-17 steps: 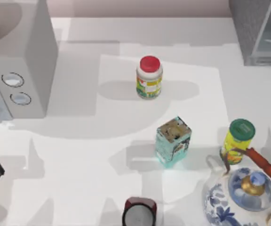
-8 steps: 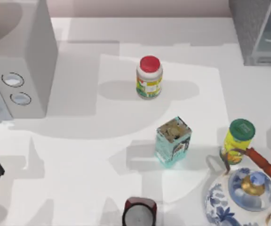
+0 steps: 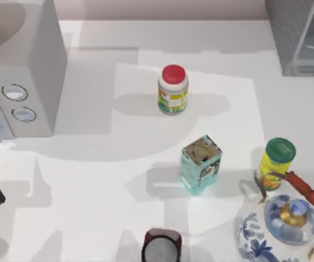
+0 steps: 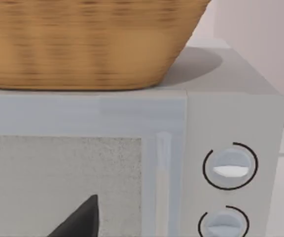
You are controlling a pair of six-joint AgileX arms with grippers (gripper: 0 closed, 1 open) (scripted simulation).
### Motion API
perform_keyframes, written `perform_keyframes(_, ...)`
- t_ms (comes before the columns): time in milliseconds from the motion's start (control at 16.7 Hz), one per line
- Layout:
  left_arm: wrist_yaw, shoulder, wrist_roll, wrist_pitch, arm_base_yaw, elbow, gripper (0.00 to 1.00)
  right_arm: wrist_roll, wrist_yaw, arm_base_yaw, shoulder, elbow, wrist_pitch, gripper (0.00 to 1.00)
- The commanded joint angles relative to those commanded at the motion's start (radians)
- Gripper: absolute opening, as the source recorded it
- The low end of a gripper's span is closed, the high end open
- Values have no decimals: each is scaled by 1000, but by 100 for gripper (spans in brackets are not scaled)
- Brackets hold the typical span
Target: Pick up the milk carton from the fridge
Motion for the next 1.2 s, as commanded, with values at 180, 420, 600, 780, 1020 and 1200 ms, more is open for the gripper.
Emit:
perform_keyframes(180, 0, 0, 0, 0, 0, 0, 100, -4, -70, -77, 127, 20, 126, 100)
perform_keyframes(420, 0, 0, 0, 0, 0, 0, 100, -16, -146, -129, 215, 34, 208, 100)
perform_keyframes(600, 0, 0, 0, 0, 0, 0, 100, -18, -152, -132, 222, 34, 213, 100)
perform_keyframes(780, 0, 0, 0, 0, 0, 0, 100, -17, -150, -128, 219, 31, 211, 100)
perform_keyframes(1020, 0, 0, 0, 0, 0, 0, 100, -55, -92, -68, 286, 98, 143, 100)
perform_keyframes(1200, 0, 0, 0, 0, 0, 0, 100, -93, 7, 62, 432, 253, -10, 100)
